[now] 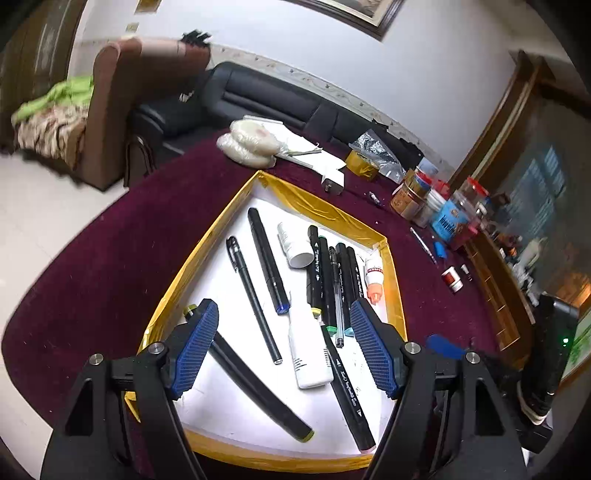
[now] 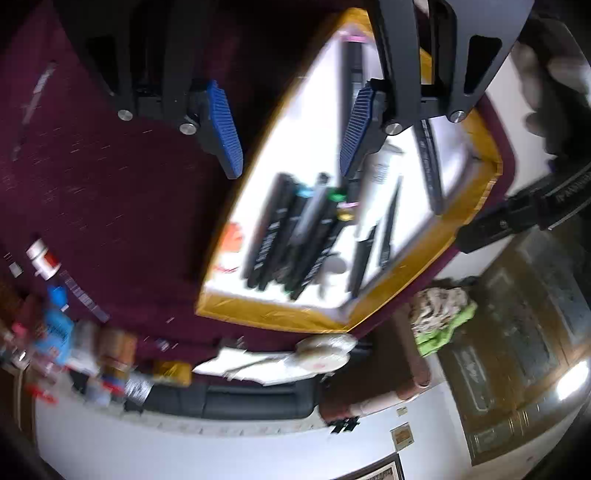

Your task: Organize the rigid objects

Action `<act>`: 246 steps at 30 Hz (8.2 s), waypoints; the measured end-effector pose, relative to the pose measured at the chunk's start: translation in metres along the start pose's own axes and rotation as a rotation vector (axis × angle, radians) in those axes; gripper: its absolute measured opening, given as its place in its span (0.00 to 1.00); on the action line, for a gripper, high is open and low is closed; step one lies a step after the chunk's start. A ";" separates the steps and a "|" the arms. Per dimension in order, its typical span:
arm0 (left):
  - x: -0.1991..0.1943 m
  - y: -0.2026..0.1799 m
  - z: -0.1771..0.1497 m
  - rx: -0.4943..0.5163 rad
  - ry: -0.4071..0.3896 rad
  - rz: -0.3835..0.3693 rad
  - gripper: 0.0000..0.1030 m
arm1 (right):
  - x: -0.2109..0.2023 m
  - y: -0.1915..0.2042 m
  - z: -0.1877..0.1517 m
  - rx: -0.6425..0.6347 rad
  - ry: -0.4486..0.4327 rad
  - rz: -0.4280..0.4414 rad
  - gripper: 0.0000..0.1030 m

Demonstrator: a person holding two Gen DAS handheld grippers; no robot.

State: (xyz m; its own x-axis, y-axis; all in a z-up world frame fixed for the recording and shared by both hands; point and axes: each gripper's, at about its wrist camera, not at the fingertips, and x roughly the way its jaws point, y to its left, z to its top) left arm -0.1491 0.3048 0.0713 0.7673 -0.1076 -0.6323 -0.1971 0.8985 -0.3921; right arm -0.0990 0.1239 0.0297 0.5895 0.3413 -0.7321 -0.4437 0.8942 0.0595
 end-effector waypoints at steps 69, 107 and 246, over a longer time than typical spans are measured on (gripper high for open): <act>0.060 -0.192 -0.090 0.365 0.303 -0.191 0.72 | -0.051 -0.321 0.009 0.357 -0.009 -0.293 0.54; 0.123 -0.352 -0.126 0.730 0.348 -0.307 0.71 | -0.089 -0.358 -0.071 0.484 -0.013 -0.069 0.24; -0.018 0.031 -0.017 -0.019 0.013 -0.181 0.61 | 0.049 0.037 0.001 -0.074 0.308 0.219 0.15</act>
State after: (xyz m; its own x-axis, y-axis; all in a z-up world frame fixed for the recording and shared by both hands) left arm -0.1796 0.3276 0.0591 0.7834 -0.2721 -0.5588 -0.0683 0.8560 -0.5125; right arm -0.0860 0.1739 -0.0028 0.2499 0.4087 -0.8778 -0.5905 0.7828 0.1963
